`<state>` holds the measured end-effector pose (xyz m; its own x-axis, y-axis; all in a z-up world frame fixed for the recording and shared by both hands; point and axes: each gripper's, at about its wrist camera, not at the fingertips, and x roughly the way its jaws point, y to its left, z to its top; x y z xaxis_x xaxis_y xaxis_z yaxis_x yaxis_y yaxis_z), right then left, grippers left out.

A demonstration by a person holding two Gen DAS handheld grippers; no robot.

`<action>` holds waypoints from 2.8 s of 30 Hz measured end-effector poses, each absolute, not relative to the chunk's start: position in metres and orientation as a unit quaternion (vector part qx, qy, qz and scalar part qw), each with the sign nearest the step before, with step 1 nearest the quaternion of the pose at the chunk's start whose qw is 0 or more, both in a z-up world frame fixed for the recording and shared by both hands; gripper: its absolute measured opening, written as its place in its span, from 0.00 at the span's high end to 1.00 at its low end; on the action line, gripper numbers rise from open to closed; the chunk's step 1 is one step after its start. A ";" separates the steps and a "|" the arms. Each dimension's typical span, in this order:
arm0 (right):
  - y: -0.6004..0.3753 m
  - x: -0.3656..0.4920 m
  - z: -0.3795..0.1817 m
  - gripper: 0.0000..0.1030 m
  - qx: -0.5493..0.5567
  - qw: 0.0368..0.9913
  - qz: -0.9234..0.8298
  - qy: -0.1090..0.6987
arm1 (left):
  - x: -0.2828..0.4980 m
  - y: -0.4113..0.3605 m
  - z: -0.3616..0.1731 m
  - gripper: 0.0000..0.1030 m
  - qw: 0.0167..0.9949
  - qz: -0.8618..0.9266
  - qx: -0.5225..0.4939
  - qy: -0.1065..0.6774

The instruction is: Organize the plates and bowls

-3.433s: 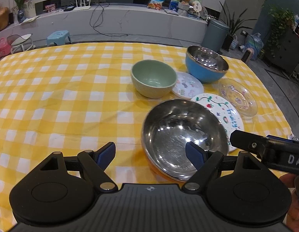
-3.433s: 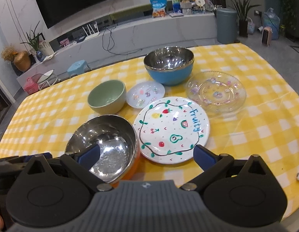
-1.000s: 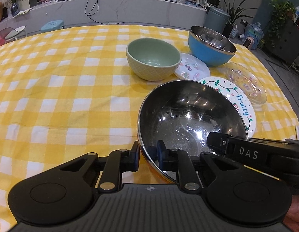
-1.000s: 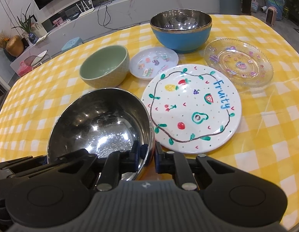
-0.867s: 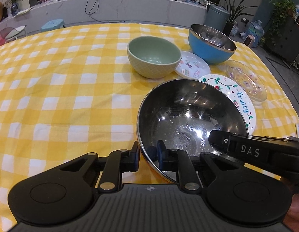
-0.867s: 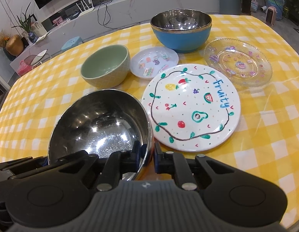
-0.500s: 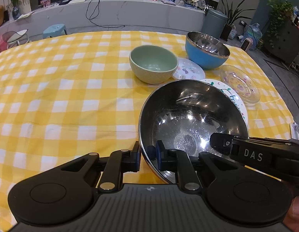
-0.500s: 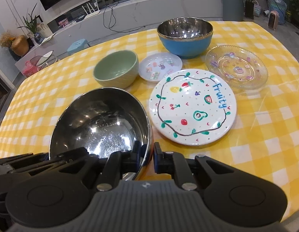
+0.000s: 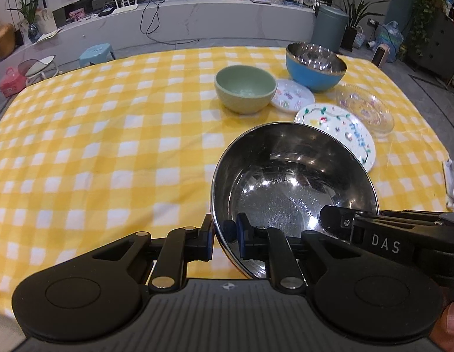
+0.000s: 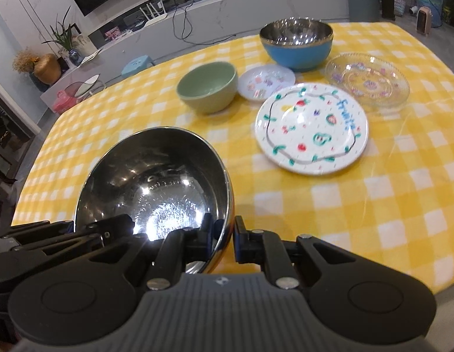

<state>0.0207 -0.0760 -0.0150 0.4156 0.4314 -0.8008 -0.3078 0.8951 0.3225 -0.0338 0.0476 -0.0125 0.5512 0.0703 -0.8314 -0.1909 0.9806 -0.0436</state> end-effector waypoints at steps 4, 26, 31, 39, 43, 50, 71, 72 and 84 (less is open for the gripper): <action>-0.077 0.007 -0.018 0.89 0.063 0.835 0.223 0.499 | -0.044 0.045 -0.015 0.83 0.875 0.079 -0.060 0.474; -0.079 0.010 -0.047 0.89 0.041 0.835 0.191 0.515 | -0.040 0.041 -0.051 0.83 0.863 0.065 -0.082 0.494; -0.077 0.011 -0.047 0.88 0.034 0.838 0.192 0.509 | -0.041 0.043 -0.053 0.82 0.868 0.062 -0.082 0.486; -0.082 0.014 -0.052 0.80 0.058 0.831 0.196 0.517 | -0.041 0.043 -0.054 0.79 0.872 0.058 -0.080 0.480; -0.083 0.014 -0.052 0.66 0.056 0.833 0.189 0.516 | -0.042 0.037 -0.050 0.63 0.882 0.069 -0.039 0.465; -0.086 0.014 -0.049 0.63 0.063 0.836 0.191 0.510 | -0.044 0.042 -0.044 0.53 0.885 0.056 -0.056 0.460; -0.110 0.019 0.001 0.54 0.084 0.875 0.184 0.439 | -0.045 0.052 -0.009 0.45 0.900 0.047 -0.095 0.422; -0.112 0.019 0.003 0.54 0.086 0.876 0.185 0.436 | -0.043 0.050 -0.009 0.45 0.900 0.049 -0.091 0.423; -0.113 0.052 0.050 0.44 0.084 0.895 0.218 0.380 | -0.007 0.020 0.018 0.45 0.902 0.037 -0.022 0.430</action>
